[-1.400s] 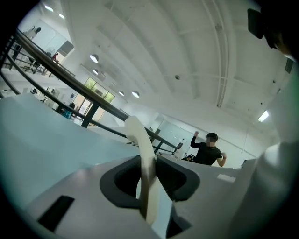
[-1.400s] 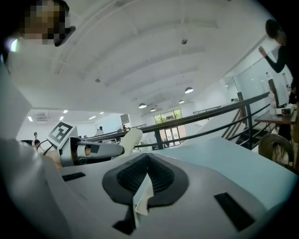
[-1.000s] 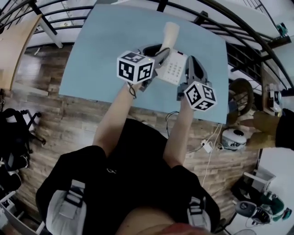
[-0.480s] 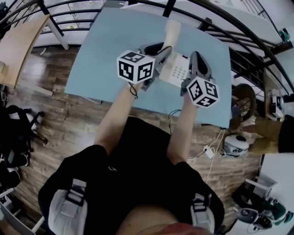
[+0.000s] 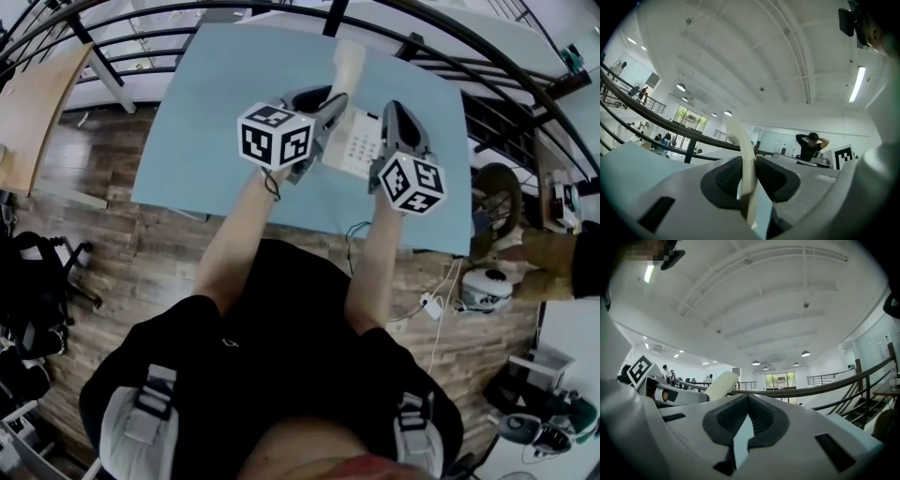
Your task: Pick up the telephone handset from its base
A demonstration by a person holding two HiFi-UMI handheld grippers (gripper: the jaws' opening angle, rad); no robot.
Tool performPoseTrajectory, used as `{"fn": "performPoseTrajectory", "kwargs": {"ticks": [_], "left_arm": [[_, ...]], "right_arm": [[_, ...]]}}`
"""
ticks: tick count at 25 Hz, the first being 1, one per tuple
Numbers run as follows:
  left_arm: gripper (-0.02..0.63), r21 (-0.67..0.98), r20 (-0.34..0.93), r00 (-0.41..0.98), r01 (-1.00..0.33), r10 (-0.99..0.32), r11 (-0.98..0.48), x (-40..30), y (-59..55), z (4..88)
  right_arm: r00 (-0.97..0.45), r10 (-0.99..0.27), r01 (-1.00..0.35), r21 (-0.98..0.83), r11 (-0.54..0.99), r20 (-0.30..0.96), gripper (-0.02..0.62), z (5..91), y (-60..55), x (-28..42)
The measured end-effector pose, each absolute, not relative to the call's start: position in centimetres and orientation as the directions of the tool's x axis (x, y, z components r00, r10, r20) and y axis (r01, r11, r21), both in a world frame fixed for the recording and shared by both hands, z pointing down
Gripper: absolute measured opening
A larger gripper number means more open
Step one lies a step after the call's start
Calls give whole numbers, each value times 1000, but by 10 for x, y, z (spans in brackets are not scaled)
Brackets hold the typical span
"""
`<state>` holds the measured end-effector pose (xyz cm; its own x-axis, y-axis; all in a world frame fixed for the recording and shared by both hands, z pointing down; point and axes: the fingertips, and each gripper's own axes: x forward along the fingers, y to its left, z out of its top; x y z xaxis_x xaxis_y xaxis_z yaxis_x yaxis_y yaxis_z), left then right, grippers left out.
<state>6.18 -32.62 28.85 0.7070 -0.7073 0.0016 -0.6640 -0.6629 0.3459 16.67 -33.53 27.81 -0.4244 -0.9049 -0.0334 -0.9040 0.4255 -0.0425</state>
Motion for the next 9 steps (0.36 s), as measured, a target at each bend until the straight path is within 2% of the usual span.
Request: {"fn": "performPoseTrajectory", "kwargs": {"ticks": [9], "left_arm": [[97,359,-9,703,-662,-711,-658,54,-345,286]], "right_arm": [[-412,-911,-911,-25,412,-14,-3,280,-346,172]]}}
